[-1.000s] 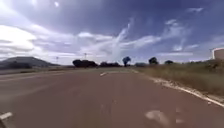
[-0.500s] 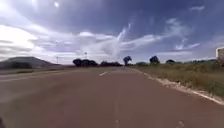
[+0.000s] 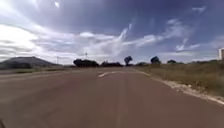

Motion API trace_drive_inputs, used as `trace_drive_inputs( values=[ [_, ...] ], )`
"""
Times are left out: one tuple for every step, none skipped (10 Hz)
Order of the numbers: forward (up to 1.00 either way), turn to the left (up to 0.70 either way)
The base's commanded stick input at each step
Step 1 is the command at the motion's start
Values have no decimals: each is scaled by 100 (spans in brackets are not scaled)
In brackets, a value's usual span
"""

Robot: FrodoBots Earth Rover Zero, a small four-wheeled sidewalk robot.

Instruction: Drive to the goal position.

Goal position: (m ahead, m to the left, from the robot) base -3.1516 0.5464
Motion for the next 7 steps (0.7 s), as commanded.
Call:
trace_drive_inputs(
  values=[
    [100, 0],
    [100, 0],
    [100, 0],
    [100, 0],
    [100, 0],
    [100, 0],
    [100, 0]
  ],
)
